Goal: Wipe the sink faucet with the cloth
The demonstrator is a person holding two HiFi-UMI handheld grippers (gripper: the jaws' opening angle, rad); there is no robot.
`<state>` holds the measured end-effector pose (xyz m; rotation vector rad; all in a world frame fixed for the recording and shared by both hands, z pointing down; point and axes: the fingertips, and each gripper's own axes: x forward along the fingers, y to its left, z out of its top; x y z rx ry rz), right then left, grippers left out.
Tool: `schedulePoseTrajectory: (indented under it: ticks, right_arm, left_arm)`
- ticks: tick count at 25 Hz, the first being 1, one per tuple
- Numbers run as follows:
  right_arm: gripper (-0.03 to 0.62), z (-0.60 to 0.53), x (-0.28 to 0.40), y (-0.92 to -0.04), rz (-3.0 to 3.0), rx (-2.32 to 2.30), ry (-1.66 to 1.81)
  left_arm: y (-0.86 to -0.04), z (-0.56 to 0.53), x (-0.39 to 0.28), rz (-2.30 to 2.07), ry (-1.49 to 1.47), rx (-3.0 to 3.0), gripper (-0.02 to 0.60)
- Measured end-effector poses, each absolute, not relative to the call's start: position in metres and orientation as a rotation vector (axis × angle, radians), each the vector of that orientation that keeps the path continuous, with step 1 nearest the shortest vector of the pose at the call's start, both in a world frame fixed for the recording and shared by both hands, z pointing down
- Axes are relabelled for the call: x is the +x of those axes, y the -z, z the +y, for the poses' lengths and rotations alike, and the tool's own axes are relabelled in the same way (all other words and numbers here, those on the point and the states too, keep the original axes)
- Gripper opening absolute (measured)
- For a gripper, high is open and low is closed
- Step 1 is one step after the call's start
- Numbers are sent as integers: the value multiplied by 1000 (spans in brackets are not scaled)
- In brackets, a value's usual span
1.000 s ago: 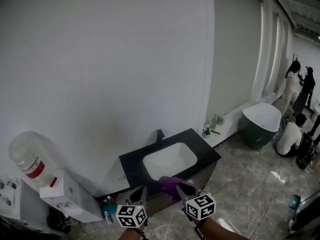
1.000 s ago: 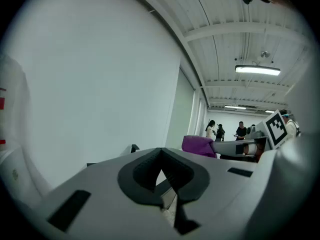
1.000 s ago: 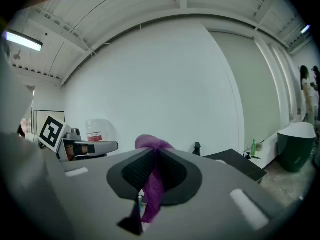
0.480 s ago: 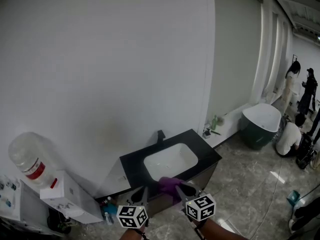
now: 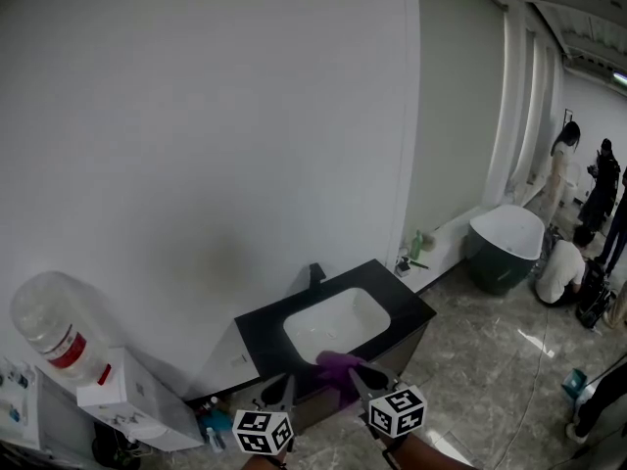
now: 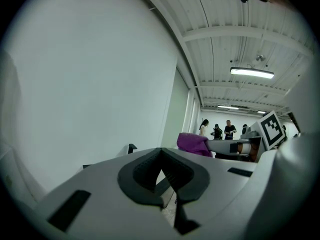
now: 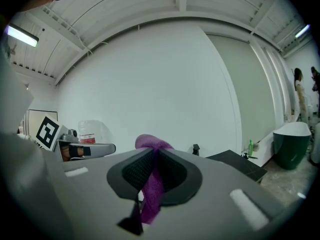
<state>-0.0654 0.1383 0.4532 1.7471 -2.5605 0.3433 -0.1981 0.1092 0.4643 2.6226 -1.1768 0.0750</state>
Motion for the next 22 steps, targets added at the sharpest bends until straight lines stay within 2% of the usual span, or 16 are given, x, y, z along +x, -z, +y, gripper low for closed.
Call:
schedulePoseTrajectory:
  ticks: [5, 16, 22]
  right_arm:
    - [29, 111, -58, -463, -2514, 1760, -339]
    - [29, -4, 34, -484, -2563, 1584, -301]
    - [29, -73, 67, -500, -2585, 1470, -336]
  left_arm:
    - [-475, 82, -187, -1146, -89, 2614, 5]
    - [-489, -21, -74, -1239, -61, 2563, 5]
    - [-491, -80, -49, -1324, -76, 2524, 5]
